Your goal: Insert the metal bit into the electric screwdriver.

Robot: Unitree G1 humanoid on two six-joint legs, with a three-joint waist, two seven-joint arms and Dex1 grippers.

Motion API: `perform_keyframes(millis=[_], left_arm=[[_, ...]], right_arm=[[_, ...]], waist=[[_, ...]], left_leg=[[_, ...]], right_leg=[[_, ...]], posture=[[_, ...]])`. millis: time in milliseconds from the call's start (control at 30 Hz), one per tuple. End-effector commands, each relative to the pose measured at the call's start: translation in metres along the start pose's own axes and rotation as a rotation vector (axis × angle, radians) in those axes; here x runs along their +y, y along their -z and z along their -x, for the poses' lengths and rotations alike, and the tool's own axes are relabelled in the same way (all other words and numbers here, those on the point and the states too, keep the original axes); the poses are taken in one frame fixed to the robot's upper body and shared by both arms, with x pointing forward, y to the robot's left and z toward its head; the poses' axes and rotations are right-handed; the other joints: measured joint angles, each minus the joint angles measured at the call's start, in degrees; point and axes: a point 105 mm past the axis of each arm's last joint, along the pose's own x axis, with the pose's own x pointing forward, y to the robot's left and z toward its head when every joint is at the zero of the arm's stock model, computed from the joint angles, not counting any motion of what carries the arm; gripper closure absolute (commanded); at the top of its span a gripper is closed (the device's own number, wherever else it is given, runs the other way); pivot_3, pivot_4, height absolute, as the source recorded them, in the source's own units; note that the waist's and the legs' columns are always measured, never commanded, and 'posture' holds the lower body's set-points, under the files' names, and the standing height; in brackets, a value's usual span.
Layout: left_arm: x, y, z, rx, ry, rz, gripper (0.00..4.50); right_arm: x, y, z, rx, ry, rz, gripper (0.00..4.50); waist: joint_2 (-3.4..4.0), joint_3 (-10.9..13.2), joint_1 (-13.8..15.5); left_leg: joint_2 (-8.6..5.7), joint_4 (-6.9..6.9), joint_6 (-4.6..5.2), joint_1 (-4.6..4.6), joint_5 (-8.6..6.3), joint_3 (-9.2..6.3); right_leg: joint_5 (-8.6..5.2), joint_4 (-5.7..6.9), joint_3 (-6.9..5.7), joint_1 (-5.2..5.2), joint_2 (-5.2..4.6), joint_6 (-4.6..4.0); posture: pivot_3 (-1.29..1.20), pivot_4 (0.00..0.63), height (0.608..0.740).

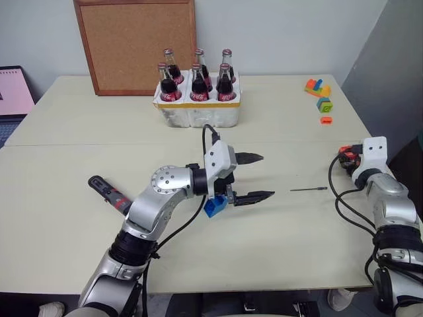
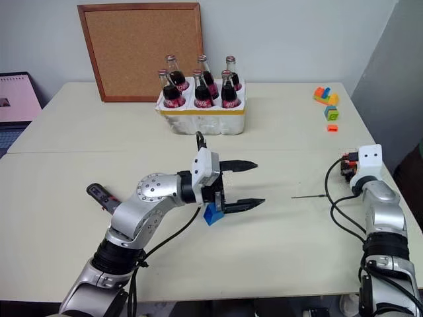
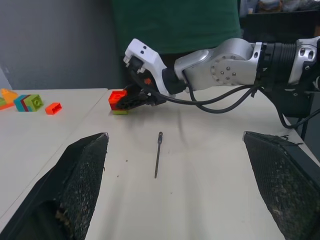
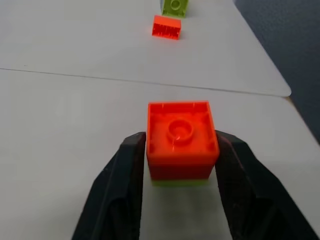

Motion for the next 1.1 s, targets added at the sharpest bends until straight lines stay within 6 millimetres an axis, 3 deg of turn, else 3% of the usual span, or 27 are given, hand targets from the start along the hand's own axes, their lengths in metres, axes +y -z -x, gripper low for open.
perform_keyframes(millis=[33, 133, 200, 233, 300, 533, 633, 800, 1100], left_arm=[[0.004, -0.007, 0.004, 0.008, -0.02, -0.065, 0.0], [0.01, -0.005, 0.018, 0.057, -0.044, -0.096, 0.0], [0.013, -0.003, 0.032, 0.099, -0.064, -0.107, 0.0], [0.015, -0.001, 0.041, 0.127, -0.076, -0.111, 0.0], [0.016, 0.001, 0.072, 0.205, -0.09, -0.087, 0.0], [0.006, 0.013, 0.146, 0.434, -0.131, -0.006, 0.0], [-0.011, 0.02, 0.161, 0.517, -0.084, 0.025, 0.0], [-0.028, 0.025, 0.161, 0.533, -0.057, 0.039, 0.0], [-0.041, 0.033, 0.154, 0.539, -0.046, 0.044, 0.0]], right_arm=[[-0.005, -0.032, 0.017, -0.109, -0.007, -0.008, 1.45], [-0.002, -0.052, 0.038, -0.168, -0.046, 0.089, 0.69], [0.014, -0.068, 0.052, -0.226, -0.148, 0.14, 0.24], [0.028, -0.076, 0.061, -0.254, -0.237, 0.167, 0.07], [0.083, -0.081, 0.089, -0.278, -0.57, 0.286, 0.07], [0.191, -0.062, 0.137, -0.228, -1.188, 0.339, 0.07], [0.218, -0.05, 0.138, -0.234, -1.312, 0.42, 0.07], [0.25, -0.032, 0.13, -0.227, -1.451, 0.579, 0.07], [0.282, -0.027, 0.109, -0.198, -1.568, 0.68, 0.07]], waist=[[0.0, 0.0, 0.0], [0.02, 0.0, 0.0], [0.04, 0.0, -0.1], [0.04, 0.0, -0.1], [0.04, 0.0, -0.3], [-0.02, 0.0, -0.3], [-0.16, 0.1, -1.0], [-0.21, 0.1, 0.3], [-0.22, 0.1, 0.1]], left_leg=[[0.0, 0.0, 0.0, 0.0, 0.0, 0.0], [0.02, -0.02, 0.0, -0.01, 0.0, 0.01], [0.02, -0.04, 0.0, 0.0, 0.0, 0.02], [0.02, -0.03, 0.0, 0.01, 0.0, 0.06], [0.05, -0.04, 0.01, 0.06, -0.01, 0.1], [0.18, -0.05, 0.02, 0.09, -0.02, 0.03], [0.21, -0.07, 0.04, 0.11, -0.03, 0.04], [0.18, -0.01, 0.04, -0.18, -0.03, 0.1], [0.16, -0.03, 0.05, -0.15, -0.03, 0.14]], right_leg=[[0.0, -0.01, 0.0, 0.0, 0.0, 0.0], [-0.02, -0.01, 0.01, -0.02, 0.0, 0.03], [-0.02, -0.01, 0.04, -0.05, 0.01, 0.04], [-0.02, -0.01, 0.07, -0.05, 0.01, 0.05], [-0.01, 0.0, 0.16, -0.08, 0.07, 0.06], [0.03, -0.01, 0.11, -0.18, 0.27, 0.15], [0.05, -0.03, 0.32, -0.23, 0.27, 0.18], [0.06, -0.05, 0.18, -0.6, 0.08, 0.18], [0.07, -0.01, 0.22, -0.62, 0.06, 0.17]], posture=[[0.0, 0.15, 0.74], [0.0, 0.15, 0.74], [0.0, 0.15, 0.74], [0.0, 0.15, 0.74], [0.0, 0.15, 0.74], [0.0, 0.15, 0.74], [0.0, 0.15, 0.74], [0.0, 0.15, 0.74], [0.0, 0.15, 0.74]])
